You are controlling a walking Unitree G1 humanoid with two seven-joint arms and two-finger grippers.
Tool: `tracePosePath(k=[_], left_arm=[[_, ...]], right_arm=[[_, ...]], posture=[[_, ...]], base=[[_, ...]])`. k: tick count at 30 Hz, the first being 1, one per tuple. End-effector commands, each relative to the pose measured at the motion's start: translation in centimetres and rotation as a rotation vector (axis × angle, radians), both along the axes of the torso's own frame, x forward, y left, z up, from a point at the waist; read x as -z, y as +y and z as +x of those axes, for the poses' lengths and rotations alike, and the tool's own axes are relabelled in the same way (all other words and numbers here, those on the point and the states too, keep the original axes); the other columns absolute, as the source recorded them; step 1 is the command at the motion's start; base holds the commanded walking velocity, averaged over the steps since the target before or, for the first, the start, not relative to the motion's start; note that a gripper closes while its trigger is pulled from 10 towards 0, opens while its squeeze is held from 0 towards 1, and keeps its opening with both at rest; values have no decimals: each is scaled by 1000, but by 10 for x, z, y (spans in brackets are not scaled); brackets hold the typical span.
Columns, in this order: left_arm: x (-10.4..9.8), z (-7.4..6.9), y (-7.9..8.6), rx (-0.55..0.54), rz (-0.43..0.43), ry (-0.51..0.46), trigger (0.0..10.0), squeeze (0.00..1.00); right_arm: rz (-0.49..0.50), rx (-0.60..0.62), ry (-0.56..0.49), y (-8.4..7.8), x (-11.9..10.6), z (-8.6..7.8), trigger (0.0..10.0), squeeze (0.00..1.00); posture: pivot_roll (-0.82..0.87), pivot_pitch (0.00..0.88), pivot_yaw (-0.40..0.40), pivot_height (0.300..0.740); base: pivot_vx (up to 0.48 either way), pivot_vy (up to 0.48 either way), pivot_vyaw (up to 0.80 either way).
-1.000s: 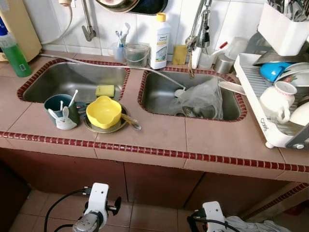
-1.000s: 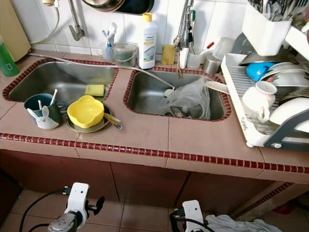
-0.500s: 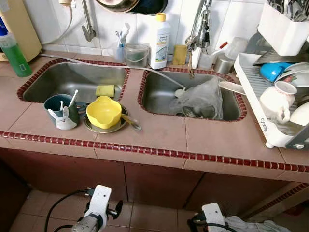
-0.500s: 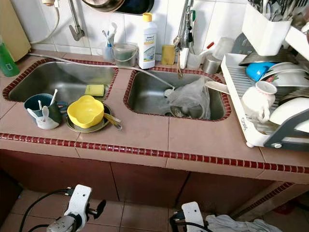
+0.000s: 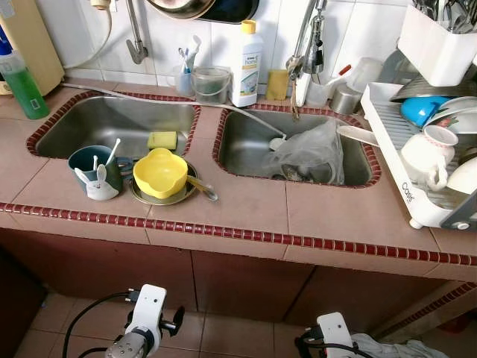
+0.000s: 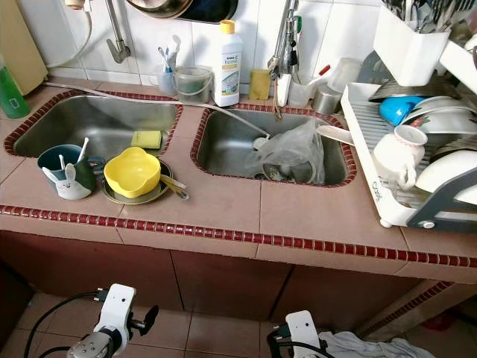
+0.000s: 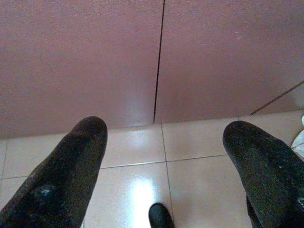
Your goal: Kitchen organization
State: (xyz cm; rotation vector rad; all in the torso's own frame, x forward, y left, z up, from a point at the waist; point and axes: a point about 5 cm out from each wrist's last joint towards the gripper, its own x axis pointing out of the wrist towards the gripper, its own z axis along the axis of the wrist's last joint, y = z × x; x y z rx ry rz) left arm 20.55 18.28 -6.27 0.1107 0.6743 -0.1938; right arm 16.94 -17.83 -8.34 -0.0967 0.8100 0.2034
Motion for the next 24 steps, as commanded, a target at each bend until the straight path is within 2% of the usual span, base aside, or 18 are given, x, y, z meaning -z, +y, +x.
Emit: tracePosePath(k=[1,8,24], left_arm=[[-1,1,-1,1,-20,-7,10000,0],[-2,3,-2,-12,-42,-15,10000,0],[-2,4,-2,-6,-35,-10,10000,0]], right_arm=[[5,5,0,0,0,1,10000,0],[3,7,4,0,0,0,10000,0],[1,14,13,0,1,-2,10000,0]], posture=[[85,0,-46,740],[86,0,-45,740],[82,0,-41,740]], base=[[0,0,0],[0,0,0],[-260,0,0]])
